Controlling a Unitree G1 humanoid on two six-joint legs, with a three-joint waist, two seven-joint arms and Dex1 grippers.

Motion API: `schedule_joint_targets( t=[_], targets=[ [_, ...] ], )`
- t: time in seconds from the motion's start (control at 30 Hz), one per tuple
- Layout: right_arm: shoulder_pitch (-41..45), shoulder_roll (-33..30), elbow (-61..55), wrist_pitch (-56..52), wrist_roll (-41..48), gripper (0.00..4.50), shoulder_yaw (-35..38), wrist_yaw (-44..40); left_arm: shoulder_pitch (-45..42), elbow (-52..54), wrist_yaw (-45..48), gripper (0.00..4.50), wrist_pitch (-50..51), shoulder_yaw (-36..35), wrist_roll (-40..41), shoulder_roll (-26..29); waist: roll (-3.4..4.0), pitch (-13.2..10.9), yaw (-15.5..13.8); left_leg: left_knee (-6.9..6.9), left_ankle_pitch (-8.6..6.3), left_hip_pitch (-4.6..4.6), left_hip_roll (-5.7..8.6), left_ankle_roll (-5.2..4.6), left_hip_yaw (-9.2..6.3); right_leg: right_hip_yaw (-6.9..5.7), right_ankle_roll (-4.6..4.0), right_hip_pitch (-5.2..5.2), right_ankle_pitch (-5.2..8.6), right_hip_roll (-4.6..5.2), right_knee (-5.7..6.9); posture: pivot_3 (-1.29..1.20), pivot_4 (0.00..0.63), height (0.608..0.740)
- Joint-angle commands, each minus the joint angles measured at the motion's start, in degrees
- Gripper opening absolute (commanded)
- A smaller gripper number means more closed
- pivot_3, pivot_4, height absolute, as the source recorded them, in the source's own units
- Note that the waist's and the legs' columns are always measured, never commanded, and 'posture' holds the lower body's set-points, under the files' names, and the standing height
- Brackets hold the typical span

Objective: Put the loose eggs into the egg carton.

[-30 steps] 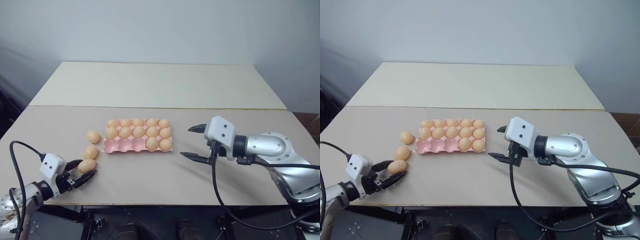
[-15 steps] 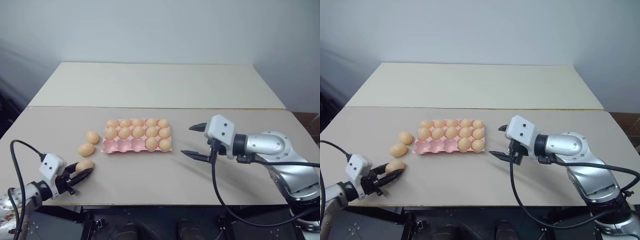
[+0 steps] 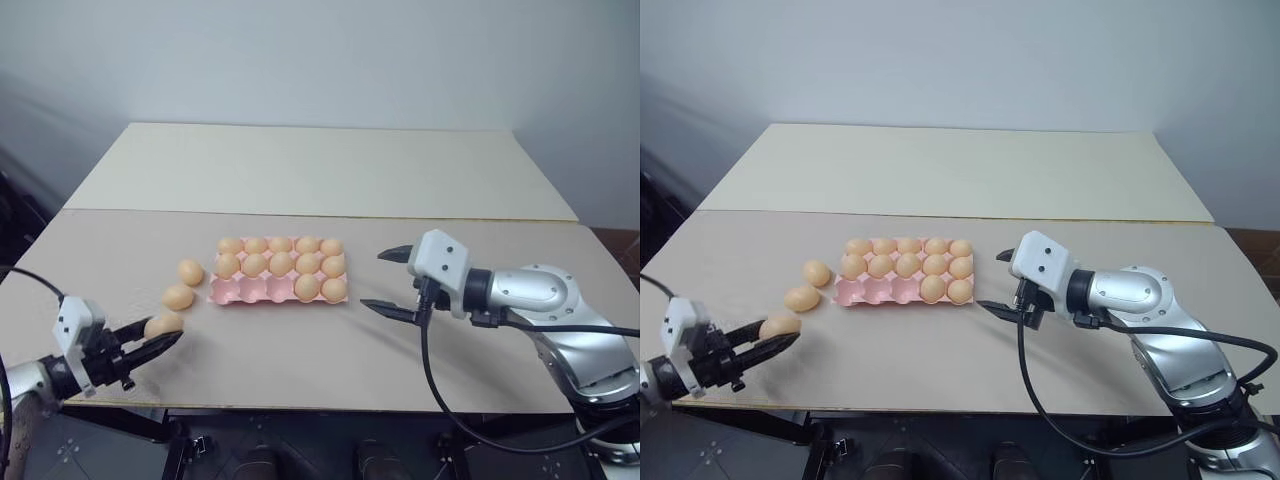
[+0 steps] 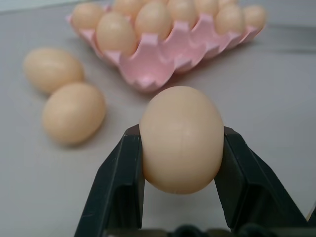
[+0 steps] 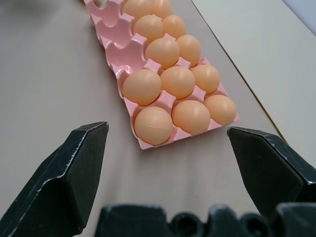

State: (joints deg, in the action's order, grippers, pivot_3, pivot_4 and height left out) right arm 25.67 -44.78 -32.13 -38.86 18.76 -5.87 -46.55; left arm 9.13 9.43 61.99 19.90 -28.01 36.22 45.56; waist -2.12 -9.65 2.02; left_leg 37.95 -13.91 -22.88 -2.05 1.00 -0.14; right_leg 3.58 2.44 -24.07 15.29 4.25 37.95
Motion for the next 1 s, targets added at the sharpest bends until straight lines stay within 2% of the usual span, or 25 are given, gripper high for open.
schedule_joint_targets(
  t=[0.03,0.27,0.5,0.87,1.0],
  targets=[
    [0.4,0.1,-2.3,0.9,-0.2,4.50,2.0,1.5,-4.5,1.6,1.3,1.74,0.6,2.4,1.1,1.4,0.00,0.0,0.1,0.00,0.00,0.00,0.01,0.00,0.00,0.00,0.00,0.00,0.00,0.00,0.00,0.00,0.150,0.740],
    [0.0,0.4,-3.6,-0.4,-0.2,4.50,3.0,4.3,-20.2,-4.8,4.0,1.74,-1.0,14.2,-3.0,0.2,0.00,0.0,0.1,0.04,0.00,-0.02,0.02,0.00,-0.02,0.00,0.00,0.00,0.00,-0.03,0.02,0.00,0.150,0.740],
    [-2.3,-0.2,-6.3,-2.5,-0.2,4.50,4.6,7.0,-30.9,-13.5,8.2,1.74,-4.9,23.1,-8.7,-2.7,0.00,0.0,0.3,0.09,0.01,-0.11,0.06,-0.01,-0.03,0.01,0.01,-0.06,0.00,-0.02,0.04,0.00,0.150,0.740],
    [-5.3,-0.5,-10.0,-5.7,0.1,4.50,6.5,9.6,-38.6,-22.3,12.7,1.74,-8.5,27.1,-11.8,-5.8,0.00,0.0,0.3,0.23,0.00,-0.19,0.06,-0.02,-0.07,-0.01,0.01,-0.06,0.00,-0.04,0.07,0.00,0.150,0.740],
    [-5.2,-0.5,-10.2,-6.0,0.3,4.50,6.7,9.8,-39.5,-23.5,12.6,2.89,-9.4,27.5,-12.5,-7.2,0.00,0.0,0.2,0.30,0.00,-0.21,0.07,-0.02,-0.09,-0.03,0.02,-0.03,-0.01,-0.03,0.07,0.00,0.150,0.740]
  ],
)
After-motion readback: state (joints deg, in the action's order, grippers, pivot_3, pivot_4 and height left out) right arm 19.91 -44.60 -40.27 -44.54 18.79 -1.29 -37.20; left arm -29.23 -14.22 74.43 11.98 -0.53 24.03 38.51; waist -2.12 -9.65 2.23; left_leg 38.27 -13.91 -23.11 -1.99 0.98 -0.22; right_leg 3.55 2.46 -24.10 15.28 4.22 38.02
